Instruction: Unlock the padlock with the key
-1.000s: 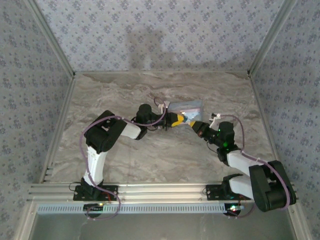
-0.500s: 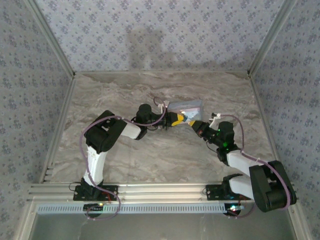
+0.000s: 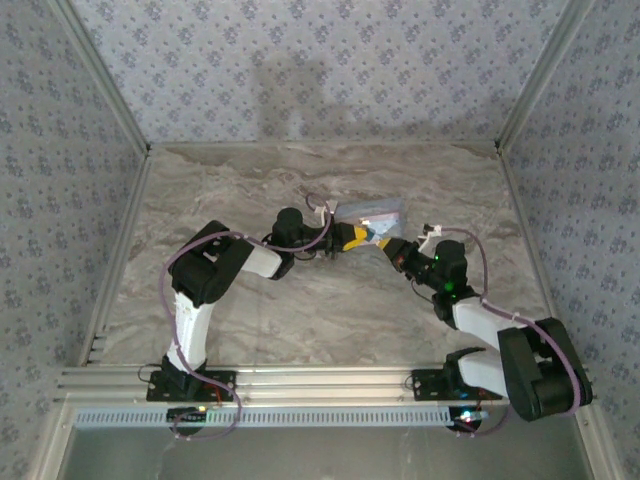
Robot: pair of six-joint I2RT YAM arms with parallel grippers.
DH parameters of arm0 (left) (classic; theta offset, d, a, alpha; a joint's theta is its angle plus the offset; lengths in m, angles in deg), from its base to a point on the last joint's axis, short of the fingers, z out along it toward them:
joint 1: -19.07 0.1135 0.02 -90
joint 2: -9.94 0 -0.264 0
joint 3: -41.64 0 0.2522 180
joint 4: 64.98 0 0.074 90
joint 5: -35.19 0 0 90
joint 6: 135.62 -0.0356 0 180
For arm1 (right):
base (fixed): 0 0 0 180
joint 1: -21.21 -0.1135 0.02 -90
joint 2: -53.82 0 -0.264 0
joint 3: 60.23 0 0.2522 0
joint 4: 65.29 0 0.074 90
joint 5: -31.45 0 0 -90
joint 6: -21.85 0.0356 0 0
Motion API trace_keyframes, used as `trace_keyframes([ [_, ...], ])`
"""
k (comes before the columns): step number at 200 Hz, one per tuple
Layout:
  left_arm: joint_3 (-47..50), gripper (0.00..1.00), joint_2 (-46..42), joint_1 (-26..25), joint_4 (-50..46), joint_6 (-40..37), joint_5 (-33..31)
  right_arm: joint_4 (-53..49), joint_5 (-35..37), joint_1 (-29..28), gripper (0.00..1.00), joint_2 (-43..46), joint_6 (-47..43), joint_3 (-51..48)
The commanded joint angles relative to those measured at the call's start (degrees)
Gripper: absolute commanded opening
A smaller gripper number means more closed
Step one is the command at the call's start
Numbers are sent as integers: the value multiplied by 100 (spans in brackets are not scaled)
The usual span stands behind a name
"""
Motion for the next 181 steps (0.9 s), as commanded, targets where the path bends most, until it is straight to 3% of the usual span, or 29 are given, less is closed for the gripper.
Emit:
trace_keyframes([
  [1,-22,0,-46,-193,484,-127,419,-98,58,-101,0,-59,215,282],
  [76,-35,0,-24,-199,491,-109,427,154,34,-64,0,-172,642,260],
  [119,-27,0,-6,-212,501,-101,419,-648,357,-294,0,341,-275,446],
  [181,-137,0,-2,-326,395,-151,508,-698,504,-493,0,30,-274,717],
])
